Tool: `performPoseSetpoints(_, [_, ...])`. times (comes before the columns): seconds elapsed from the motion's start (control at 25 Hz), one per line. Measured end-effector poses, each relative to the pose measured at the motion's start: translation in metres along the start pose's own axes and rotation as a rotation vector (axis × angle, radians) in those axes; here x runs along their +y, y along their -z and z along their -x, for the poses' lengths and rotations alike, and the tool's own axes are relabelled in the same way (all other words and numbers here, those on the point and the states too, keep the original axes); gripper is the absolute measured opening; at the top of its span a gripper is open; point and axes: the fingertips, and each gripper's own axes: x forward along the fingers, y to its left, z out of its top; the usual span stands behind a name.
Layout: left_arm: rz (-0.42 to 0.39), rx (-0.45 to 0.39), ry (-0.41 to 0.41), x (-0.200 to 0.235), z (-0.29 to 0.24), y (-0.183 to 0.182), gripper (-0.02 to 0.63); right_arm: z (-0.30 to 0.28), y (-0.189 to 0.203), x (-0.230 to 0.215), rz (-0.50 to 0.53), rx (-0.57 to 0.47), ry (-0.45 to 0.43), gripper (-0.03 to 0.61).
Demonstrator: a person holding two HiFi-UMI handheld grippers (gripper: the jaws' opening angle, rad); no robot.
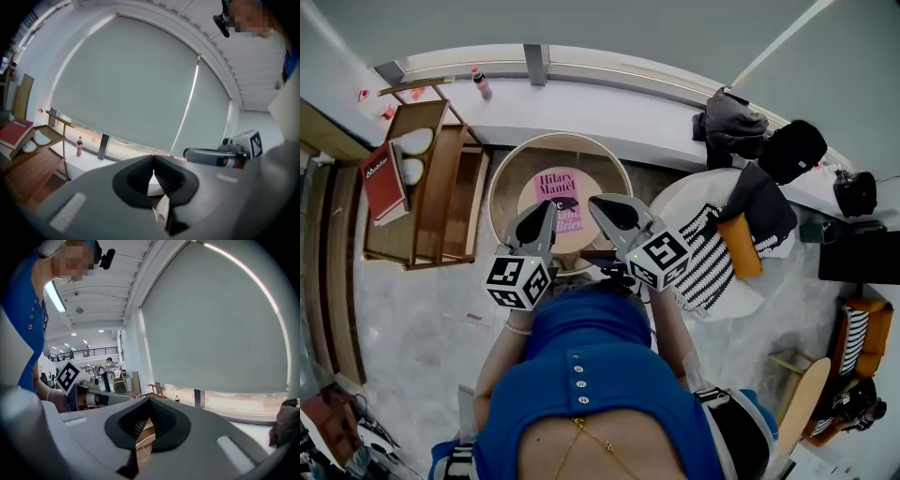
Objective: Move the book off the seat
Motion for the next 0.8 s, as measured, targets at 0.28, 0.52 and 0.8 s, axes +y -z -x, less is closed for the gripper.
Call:
performPoseSetpoints(0.28, [0.006, 0.004, -0.001, 0.002, -0.001, -0.002, 0.001, -0.006, -0.003, 0.0, 0.005, 0.003, -0.006, 0.0])
performPoseSetpoints(0.52, [-0.006, 0.006, 0.002, 0.002, -0.002, -0.004, 0.001, -0.01, -0.007, 0.003, 0.013, 0.0, -0.014, 0.0])
performPoseSetpoints(0.8, [-0.017, 0.011, 0.002, 0.003, -0.006, -0.006, 0.0, -0.014, -0.007, 0.002, 0.017, 0.007, -0.018, 0.0])
